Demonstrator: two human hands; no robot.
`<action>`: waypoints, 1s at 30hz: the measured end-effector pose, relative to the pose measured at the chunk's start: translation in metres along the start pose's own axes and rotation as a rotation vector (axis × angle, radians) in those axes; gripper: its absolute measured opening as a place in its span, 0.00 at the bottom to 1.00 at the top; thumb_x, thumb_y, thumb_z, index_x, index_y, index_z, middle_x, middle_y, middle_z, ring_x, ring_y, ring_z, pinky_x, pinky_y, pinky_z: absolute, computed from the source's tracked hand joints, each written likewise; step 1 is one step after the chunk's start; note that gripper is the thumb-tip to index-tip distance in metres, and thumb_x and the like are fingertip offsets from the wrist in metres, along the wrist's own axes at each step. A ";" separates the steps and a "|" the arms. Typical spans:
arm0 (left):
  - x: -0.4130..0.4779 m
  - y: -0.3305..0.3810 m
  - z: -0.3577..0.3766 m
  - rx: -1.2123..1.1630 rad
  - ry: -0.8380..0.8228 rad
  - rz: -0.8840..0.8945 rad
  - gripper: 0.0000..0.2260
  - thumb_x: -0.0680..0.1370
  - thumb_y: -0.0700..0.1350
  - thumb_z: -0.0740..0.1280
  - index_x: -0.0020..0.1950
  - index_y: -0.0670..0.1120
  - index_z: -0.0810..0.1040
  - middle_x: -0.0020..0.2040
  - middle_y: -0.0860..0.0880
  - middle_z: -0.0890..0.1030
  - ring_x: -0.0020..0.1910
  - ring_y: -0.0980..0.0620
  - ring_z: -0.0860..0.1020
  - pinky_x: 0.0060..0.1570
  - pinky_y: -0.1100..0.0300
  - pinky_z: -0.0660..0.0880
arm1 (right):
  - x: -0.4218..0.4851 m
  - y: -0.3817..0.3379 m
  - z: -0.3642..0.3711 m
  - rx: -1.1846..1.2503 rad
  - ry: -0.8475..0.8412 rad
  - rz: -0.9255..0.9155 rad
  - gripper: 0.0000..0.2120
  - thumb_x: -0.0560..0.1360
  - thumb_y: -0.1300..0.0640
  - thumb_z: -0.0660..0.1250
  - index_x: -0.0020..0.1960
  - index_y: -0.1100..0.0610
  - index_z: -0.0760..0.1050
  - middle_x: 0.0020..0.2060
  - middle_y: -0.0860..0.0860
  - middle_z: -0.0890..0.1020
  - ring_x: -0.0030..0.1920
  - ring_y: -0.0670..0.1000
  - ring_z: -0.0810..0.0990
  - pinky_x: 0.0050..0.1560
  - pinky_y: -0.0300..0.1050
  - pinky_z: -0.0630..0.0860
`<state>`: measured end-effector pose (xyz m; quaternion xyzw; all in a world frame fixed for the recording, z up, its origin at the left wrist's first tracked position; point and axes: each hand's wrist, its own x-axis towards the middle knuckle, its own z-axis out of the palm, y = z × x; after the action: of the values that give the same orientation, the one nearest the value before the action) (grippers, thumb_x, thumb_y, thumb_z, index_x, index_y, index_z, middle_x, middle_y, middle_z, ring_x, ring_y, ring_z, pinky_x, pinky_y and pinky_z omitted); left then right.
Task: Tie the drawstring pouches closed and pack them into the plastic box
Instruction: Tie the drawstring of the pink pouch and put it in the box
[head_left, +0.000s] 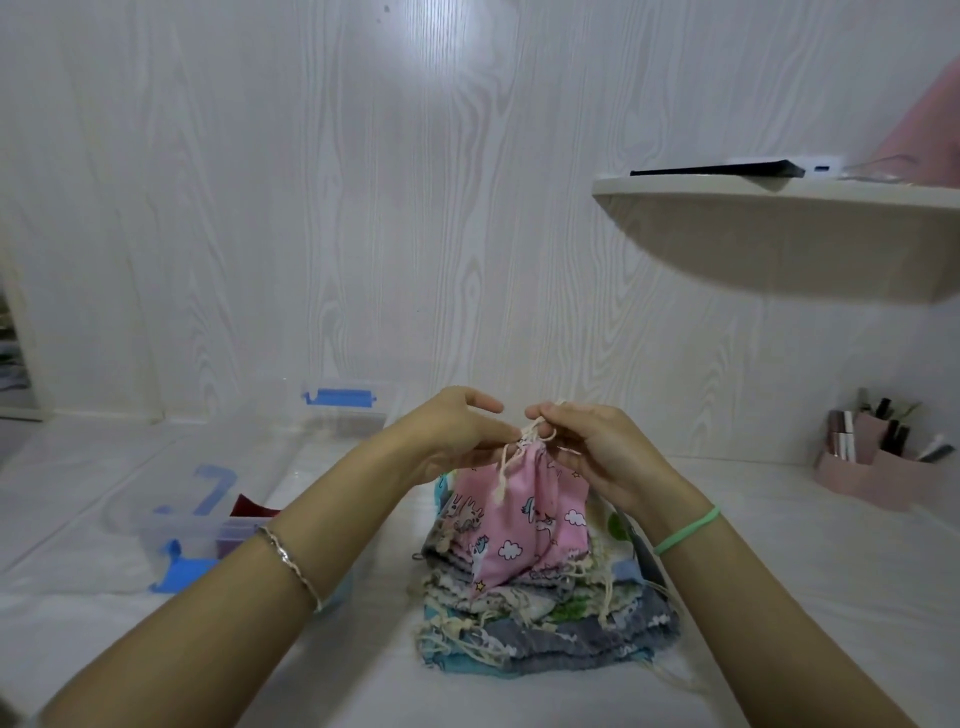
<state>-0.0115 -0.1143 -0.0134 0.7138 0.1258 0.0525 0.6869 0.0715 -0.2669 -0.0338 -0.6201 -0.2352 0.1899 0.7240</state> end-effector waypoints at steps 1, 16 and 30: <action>0.001 0.001 -0.002 0.046 -0.020 0.013 0.14 0.74 0.32 0.70 0.59 0.39 0.76 0.43 0.41 0.82 0.38 0.50 0.80 0.50 0.56 0.80 | 0.000 0.000 0.000 -0.018 0.010 -0.013 0.07 0.78 0.64 0.64 0.49 0.65 0.81 0.33 0.52 0.79 0.36 0.47 0.79 0.42 0.36 0.77; -0.005 0.011 -0.014 0.492 -0.149 0.237 0.09 0.73 0.44 0.73 0.51 0.43 0.85 0.47 0.41 0.84 0.42 0.53 0.79 0.50 0.59 0.79 | -0.008 -0.015 0.000 -0.423 0.022 -0.176 0.06 0.76 0.62 0.68 0.45 0.64 0.83 0.44 0.60 0.85 0.44 0.52 0.81 0.57 0.51 0.76; 0.002 -0.002 -0.003 0.536 0.134 0.358 0.05 0.74 0.44 0.71 0.41 0.45 0.86 0.37 0.47 0.84 0.36 0.54 0.77 0.43 0.54 0.77 | -0.011 -0.013 0.010 -0.364 0.007 -0.146 0.15 0.69 0.66 0.74 0.47 0.58 0.70 0.38 0.58 0.85 0.39 0.51 0.82 0.47 0.47 0.77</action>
<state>-0.0102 -0.1107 -0.0154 0.8750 0.0526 0.1840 0.4448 0.0566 -0.2673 -0.0212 -0.7225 -0.3077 0.0890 0.6127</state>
